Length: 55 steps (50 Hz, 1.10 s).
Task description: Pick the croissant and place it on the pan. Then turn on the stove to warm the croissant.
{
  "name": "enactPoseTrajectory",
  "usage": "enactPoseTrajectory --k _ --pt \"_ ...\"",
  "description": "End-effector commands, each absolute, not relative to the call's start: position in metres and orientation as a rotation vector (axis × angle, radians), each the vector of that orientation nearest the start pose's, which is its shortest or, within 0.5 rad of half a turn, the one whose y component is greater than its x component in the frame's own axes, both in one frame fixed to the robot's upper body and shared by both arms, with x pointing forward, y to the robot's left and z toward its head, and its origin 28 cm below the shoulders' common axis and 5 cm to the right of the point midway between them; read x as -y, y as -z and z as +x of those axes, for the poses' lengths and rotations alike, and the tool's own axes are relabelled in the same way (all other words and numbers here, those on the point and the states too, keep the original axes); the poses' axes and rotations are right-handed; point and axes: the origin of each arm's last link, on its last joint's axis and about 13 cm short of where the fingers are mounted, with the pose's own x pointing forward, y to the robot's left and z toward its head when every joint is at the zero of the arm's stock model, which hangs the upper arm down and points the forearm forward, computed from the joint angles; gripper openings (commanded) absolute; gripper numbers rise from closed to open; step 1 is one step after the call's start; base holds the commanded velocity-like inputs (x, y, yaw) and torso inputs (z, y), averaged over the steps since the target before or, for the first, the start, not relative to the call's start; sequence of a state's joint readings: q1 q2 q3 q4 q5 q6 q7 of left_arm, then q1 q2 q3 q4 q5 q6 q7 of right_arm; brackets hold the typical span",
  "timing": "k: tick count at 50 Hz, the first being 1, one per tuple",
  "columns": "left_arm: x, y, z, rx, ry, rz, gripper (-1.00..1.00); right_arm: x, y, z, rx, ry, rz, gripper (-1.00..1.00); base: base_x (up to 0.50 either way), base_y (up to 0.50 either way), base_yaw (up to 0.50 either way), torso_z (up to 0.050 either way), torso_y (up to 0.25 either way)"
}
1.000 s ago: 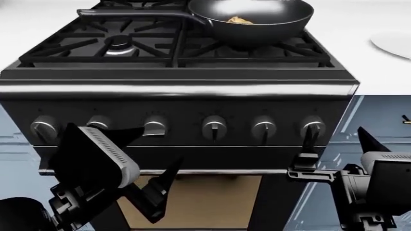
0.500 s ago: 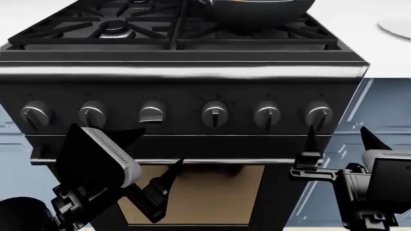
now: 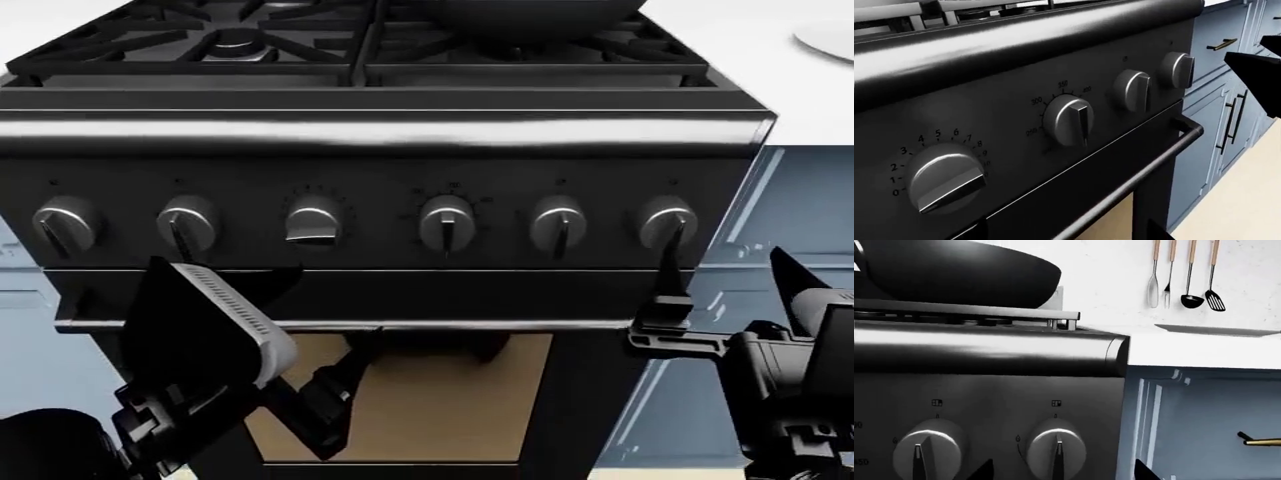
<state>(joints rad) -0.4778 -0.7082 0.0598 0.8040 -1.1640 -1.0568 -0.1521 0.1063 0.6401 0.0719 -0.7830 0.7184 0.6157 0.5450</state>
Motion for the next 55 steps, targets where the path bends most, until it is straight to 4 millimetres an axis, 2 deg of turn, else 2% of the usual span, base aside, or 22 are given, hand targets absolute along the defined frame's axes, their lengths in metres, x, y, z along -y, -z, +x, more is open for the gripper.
enactPoseTrajectory --k 1,14,23,35,55 --pt "-0.244 -0.202 0.192 -0.104 0.651 0.145 1.00 0.176 -0.180 0.189 0.169 0.102 -0.056 1.00 0.00 0.00 0.00 0.000 0.000" --pt "-0.243 -0.199 0.192 -0.118 0.640 0.143 1.00 0.187 -0.165 0.198 0.110 0.066 -0.049 1.00 0.00 0.00 0.00 0.000 0.000" --pt "-0.242 -0.200 0.192 -0.118 0.641 0.143 1.00 0.183 -0.165 0.209 0.122 0.063 -0.091 1.00 0.00 0.00 0.00 0.000 0.000" --pt "-0.245 -0.200 0.191 -0.118 0.632 0.141 1.00 0.174 -0.152 0.229 0.114 0.069 -0.066 1.00 0.00 0.00 0.00 0.000 0.000" --pt "-0.247 -0.195 0.192 -0.125 0.635 0.127 1.00 0.165 -0.140 0.240 0.110 0.088 -0.023 1.00 0.00 0.00 0.00 0.000 0.000"
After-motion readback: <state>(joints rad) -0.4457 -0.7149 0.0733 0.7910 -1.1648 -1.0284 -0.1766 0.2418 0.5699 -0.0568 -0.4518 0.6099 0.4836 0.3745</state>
